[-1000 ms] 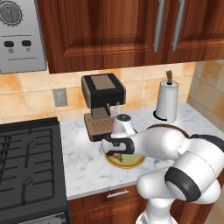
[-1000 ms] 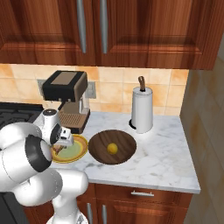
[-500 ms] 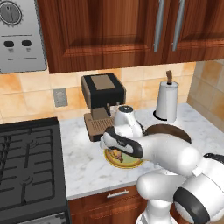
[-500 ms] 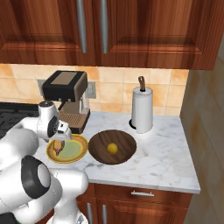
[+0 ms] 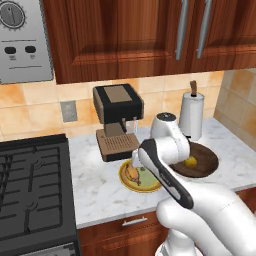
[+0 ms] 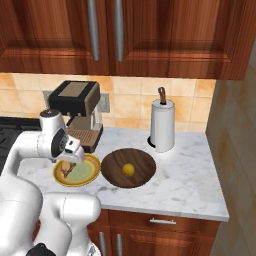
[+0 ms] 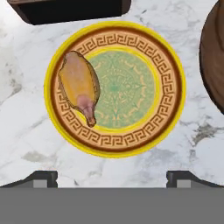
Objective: Place the chicken drumstick on the plate and place the lemon on the same plate.
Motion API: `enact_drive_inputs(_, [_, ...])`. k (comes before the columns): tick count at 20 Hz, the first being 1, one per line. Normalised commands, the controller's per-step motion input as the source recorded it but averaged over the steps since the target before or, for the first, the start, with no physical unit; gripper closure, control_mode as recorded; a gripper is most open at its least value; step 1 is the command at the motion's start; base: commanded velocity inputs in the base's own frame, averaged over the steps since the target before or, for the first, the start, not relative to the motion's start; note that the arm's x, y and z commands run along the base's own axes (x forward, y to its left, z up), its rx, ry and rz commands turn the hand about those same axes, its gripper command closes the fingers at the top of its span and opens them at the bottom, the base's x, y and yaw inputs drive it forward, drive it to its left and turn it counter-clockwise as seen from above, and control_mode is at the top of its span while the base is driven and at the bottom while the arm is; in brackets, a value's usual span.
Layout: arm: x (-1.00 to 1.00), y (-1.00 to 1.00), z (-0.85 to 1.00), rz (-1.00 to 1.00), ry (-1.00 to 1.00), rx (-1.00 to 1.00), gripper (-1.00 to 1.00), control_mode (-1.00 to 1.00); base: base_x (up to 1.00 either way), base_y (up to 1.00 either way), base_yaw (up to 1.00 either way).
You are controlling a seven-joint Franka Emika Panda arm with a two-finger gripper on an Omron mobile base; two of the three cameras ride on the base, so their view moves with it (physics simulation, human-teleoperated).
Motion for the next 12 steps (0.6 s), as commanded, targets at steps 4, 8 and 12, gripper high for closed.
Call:
enact_drive_inputs(4, [-0.23, -0.77, 0.41, -0.1, 0.0, 0.0, -1.0, -1.0, 0.0, 0.0, 0.0])
enact_drive_inputs(8, [-0.05, -0.78, 0.38, -0.08, 0.0, 0.0, -1.0, -1.0, 0.0, 0.0, 0.0])
enact_drive_inputs(12, [0.01, -0.78, 0.36, -0.07, 0.01, 0.0, -1.0, -1.0, 0.0, 0.0, 0.0])
